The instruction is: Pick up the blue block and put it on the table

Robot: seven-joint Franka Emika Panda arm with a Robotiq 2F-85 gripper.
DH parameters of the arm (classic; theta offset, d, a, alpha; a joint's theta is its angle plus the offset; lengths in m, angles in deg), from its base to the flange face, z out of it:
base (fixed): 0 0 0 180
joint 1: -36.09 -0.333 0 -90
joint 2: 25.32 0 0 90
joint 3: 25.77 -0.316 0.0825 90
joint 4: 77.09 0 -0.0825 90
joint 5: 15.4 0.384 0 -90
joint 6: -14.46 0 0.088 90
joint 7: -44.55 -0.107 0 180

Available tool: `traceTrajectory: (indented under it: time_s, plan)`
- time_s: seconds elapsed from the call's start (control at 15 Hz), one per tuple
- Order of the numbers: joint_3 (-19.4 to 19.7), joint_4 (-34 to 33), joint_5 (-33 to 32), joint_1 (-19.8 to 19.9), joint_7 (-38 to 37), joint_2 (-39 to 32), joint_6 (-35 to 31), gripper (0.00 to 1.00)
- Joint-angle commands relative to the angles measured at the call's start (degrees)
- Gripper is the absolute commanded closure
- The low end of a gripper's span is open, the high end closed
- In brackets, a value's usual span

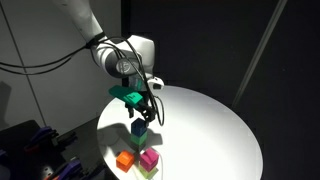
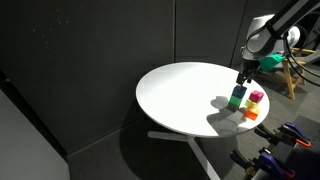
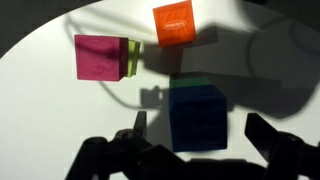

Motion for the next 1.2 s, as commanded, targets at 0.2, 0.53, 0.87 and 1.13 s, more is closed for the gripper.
traceTrajectory:
  time_s: [0.2,0.53,0.87,1.13]
  plan:
    - [-0.47,-2.74,0.05,0.60,-0.37,-2.21,0.20,0.00]
    - [-0.52,-3.38,-0.19,0.58,-0.40,-3.35,0.00,0.00]
    - [-0.55,-3.49,-0.31,0.66,-0.23,-4.11,-0.08,0.00]
    - [-0.47,-3.55,-0.40,0.80,-0.05,-4.54,-0.17,0.00]
